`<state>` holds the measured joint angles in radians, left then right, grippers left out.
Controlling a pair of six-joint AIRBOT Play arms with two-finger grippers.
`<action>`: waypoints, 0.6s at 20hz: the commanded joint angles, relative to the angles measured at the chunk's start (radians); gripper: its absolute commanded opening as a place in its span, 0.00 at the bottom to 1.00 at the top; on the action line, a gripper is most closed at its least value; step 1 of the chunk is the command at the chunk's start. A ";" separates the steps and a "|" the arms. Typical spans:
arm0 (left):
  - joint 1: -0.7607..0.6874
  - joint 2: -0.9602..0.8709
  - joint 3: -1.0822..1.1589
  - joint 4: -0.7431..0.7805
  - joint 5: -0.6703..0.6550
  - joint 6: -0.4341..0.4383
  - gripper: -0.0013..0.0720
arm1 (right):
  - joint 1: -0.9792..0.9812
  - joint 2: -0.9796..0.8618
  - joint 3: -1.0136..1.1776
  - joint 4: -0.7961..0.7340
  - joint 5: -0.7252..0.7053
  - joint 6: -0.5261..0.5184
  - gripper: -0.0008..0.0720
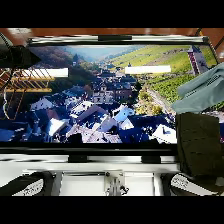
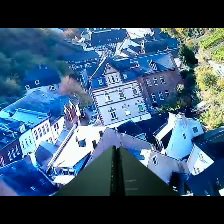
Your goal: Fold the shirts.
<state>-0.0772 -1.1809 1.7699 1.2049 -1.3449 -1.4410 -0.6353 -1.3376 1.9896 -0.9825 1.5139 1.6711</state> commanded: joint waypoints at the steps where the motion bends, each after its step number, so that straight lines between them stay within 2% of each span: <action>1: 0.000 0.000 0.000 0.000 -0.002 0.000 0.06 | -0.017 -0.008 0.003 -0.016 -0.057 -0.004 0.10; 4: 0.000 0.001 0.000 0.000 -0.005 0.000 0.06 | -0.017 -0.014 0.003 -0.093 -0.011 0.005 0.10; 7: 0.000 0.001 0.000 0.000 -0.031 0.015 0.06 | -0.019 -0.023 -0.017 -0.294 0.132 0.019 0.10; 12: 0.000 0.001 0.000 0.000 -0.037 0.019 0.06 | -0.098 -0.020 -0.115 -0.293 0.245 0.038 0.10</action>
<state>-0.0772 -1.1809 1.7699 1.2049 -1.3743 -1.4265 -0.6975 -1.3590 1.9076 -1.2369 1.6806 1.6936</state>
